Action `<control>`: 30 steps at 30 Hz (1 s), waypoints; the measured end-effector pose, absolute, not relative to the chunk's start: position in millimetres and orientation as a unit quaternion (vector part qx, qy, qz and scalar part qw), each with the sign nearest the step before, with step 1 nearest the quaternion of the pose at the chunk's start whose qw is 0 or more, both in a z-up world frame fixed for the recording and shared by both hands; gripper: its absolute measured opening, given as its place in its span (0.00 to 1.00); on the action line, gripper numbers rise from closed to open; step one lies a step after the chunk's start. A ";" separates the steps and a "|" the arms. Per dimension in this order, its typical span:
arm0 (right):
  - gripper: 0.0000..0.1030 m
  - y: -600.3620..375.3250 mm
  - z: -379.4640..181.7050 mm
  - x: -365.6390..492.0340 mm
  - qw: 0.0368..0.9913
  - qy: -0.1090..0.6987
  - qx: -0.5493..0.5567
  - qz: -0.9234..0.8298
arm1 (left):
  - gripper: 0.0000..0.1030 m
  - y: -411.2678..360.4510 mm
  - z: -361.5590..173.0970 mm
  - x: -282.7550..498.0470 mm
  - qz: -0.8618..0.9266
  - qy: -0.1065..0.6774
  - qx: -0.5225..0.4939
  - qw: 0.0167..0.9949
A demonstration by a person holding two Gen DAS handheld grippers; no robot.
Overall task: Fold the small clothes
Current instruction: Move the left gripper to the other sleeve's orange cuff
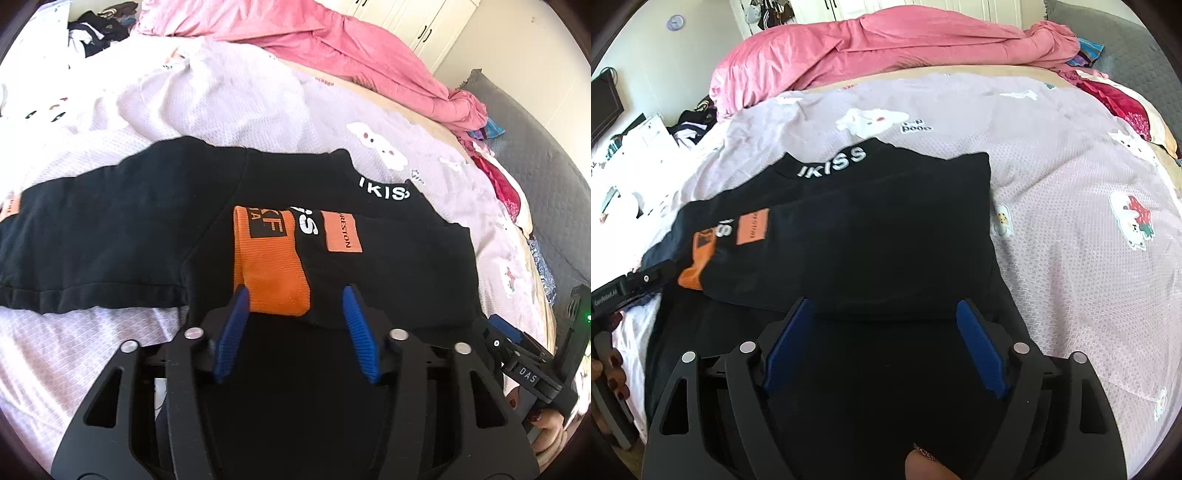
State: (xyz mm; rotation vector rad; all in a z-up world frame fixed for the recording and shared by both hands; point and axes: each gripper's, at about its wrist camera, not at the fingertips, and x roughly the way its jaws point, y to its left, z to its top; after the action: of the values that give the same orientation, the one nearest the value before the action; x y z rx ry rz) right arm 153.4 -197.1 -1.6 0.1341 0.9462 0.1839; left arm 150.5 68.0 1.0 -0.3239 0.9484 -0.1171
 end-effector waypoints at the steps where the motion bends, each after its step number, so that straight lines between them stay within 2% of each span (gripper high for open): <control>1: 0.83 -195.9 1.1 151.6 0.885 0.453 0.066 0.090 | 0.49 68.9 3.0 148.6 -0.056 0.452 -0.155 0.877; 5: 0.86 -188.4 12.5 146.5 0.888 0.444 0.067 0.098 | 0.50 74.4 11.2 140.0 -0.048 0.443 -0.156 0.882; 6: 0.89 -186.7 13.6 146.1 0.889 0.443 0.066 0.099 | 0.54 75.7 12.7 138.2 -0.046 0.441 -0.156 0.882; 7: 0.91 -184.9 16.8 144.4 0.891 0.439 0.065 0.099 | 0.62 77.5 14.0 136.5 -0.043 0.440 -0.157 0.883; 8: 0.91 -183.6 18.9 143.6 0.892 0.436 0.062 0.099 | 0.76 80.9 16.2 133.9 -0.040 0.438 -0.160 0.884; 16: 0.94 -164.6 36.0 135.8 0.898 0.420 0.053 0.115 | 0.80 99.7 27.8 118.0 -0.023 0.423 -0.161 0.891; 17: 0.94 -160.9 37.7 135.7 0.899 0.419 0.051 0.118 | 0.90 104.4 29.2 116.4 -0.018 0.421 -0.162 0.892; 30: 0.94 -101.8 61.4 136.2 0.901 0.402 0.030 0.162 | 0.91 151.2 35.5 94.4 0.017 0.403 -0.184 0.896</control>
State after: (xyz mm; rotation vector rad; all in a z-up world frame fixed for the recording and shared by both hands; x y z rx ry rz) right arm 136.2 -101.8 61.4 0.0620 0.8328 0.3346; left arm 94.4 151.2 35.5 -0.3809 0.8346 0.0355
